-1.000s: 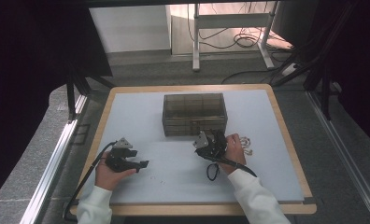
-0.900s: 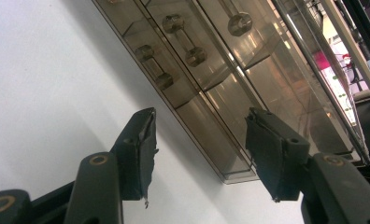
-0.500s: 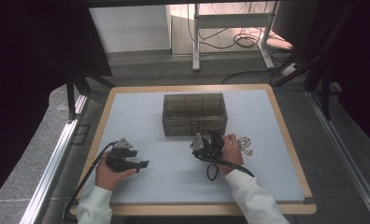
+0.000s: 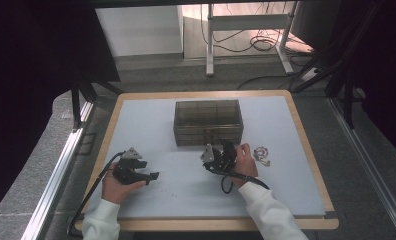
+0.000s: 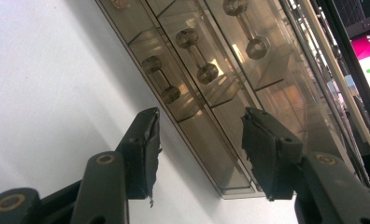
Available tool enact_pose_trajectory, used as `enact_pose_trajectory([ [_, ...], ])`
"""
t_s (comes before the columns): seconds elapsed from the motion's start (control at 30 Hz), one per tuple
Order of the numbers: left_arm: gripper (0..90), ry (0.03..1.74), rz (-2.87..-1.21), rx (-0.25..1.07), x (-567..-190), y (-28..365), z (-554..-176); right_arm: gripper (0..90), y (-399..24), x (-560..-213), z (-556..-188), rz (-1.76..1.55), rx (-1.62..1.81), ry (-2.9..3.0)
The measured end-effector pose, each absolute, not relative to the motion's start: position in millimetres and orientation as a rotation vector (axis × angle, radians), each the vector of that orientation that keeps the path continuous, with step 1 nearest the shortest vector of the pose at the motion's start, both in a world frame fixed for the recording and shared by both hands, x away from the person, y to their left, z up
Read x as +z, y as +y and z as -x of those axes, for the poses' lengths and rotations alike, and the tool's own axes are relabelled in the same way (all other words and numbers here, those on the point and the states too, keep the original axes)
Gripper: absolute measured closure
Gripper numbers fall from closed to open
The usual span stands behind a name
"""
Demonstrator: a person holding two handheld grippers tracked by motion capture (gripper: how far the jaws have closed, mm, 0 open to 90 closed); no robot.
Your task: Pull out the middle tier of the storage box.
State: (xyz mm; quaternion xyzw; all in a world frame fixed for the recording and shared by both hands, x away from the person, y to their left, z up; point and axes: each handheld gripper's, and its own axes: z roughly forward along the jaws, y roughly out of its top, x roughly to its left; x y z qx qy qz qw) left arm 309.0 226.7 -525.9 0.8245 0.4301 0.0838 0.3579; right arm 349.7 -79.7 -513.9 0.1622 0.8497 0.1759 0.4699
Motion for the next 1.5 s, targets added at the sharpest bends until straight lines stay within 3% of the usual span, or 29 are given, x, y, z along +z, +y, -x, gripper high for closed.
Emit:
enact_pose_trajectory([
  [1.5,28.7,1.112,-2.125,0.208,-527.2,229.0,-310.1,50.2,-53.4,-523.0,-351.0,-0.289,0.348,2.003],
])
